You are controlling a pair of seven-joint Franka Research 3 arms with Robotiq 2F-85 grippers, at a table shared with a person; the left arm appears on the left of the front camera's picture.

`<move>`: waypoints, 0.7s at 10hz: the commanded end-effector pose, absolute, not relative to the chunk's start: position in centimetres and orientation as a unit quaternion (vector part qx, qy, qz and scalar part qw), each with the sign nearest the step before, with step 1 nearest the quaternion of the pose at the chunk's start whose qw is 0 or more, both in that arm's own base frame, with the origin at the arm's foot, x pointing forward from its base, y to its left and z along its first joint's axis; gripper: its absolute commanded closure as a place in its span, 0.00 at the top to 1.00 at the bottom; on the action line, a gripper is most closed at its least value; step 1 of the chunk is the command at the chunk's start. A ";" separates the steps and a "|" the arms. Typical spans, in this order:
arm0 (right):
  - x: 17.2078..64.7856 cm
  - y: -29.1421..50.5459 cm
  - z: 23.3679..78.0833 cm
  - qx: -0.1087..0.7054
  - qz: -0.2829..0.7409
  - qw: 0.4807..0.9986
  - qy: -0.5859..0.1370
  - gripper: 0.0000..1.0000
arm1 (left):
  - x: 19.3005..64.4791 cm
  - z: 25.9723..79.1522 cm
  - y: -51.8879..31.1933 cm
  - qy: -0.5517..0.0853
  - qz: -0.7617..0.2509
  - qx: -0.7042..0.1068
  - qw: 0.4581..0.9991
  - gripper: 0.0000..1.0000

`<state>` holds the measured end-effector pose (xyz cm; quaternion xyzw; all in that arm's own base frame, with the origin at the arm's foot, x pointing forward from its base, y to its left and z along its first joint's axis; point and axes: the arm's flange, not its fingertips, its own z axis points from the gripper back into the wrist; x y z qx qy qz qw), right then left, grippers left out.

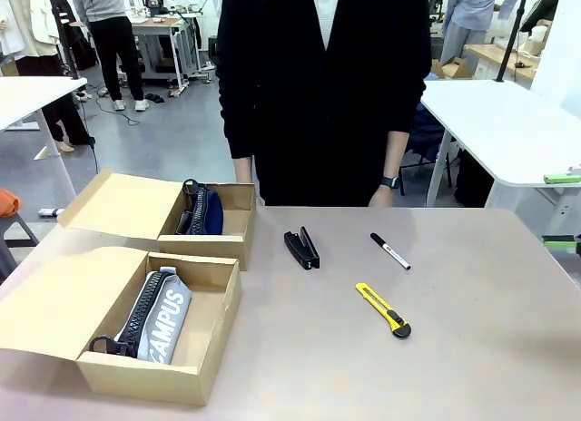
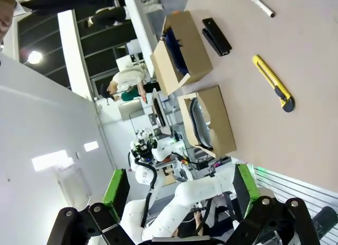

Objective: Place items inside the box.
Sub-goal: Pick up a Pencil pouch or Stapler and place it inside the Mailer Box closest to the robot.

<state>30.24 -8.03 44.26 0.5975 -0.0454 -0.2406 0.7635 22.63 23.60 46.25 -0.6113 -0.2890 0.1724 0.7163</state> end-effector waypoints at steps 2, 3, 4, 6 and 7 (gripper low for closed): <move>30.2 -8.4 44.4 0.605 -0.247 0.755 -0.049 1.00 | 22.5 46.4 23.5 -0.296 0.165 -0.614 0.713 1.00; 30.2 -8.4 44.4 0.605 -0.247 0.755 -0.049 1.00 | 22.5 46.4 23.5 -0.296 0.165 -0.614 0.713 1.00; 30.2 -8.4 44.4 0.605 -0.247 0.755 -0.049 1.00 | 22.5 46.4 23.5 -0.296 0.165 -0.614 0.713 1.00; 30.2 -8.4 44.4 0.605 -0.247 0.755 -0.049 1.00 | 22.5 46.4 23.5 -0.296 0.165 -0.614 0.713 1.00; 30.2 -8.4 44.4 0.605 -0.247 0.755 -0.049 1.00 | 22.5 46.4 23.5 -0.296 0.165 -0.614 0.713 1.00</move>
